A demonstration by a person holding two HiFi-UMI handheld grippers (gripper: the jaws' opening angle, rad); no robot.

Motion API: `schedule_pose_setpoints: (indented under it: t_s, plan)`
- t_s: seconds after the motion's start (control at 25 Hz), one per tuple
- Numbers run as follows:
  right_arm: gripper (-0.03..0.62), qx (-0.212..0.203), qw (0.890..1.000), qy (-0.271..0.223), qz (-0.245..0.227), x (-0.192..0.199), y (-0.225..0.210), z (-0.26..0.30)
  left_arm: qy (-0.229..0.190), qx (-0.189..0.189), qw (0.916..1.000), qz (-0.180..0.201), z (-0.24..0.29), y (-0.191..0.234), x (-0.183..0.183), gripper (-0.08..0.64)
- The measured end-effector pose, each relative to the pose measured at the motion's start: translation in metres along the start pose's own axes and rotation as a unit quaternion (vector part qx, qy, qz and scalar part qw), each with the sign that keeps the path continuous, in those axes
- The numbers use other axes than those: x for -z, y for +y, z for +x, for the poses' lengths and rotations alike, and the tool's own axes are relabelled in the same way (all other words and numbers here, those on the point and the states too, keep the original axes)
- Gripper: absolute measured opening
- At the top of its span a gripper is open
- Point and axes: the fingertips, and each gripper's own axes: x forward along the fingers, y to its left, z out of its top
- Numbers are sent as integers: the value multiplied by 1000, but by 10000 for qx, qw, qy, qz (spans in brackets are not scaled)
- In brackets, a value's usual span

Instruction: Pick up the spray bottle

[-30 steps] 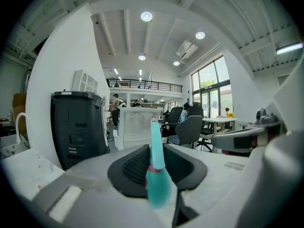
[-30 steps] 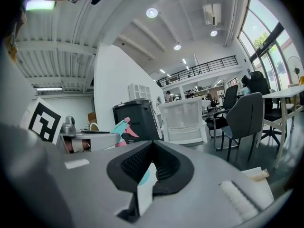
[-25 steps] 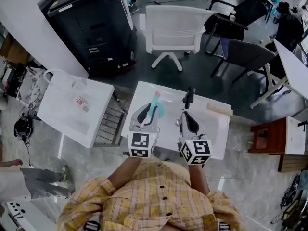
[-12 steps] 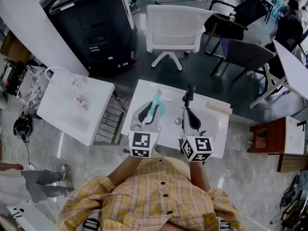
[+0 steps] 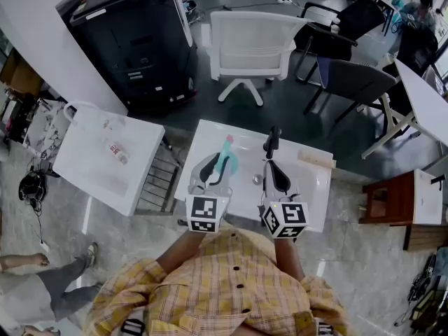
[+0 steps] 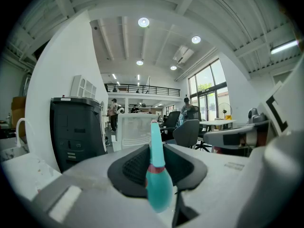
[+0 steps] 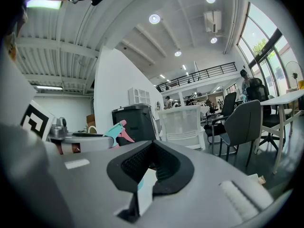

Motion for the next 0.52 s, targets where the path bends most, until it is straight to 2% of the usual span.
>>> schedule_pose_setpoints:
  t_s: [0.52]
  plan:
    - [0,0,10000,44,-70,1,0,4,24,-30,10000,-48,3,3,3,95]
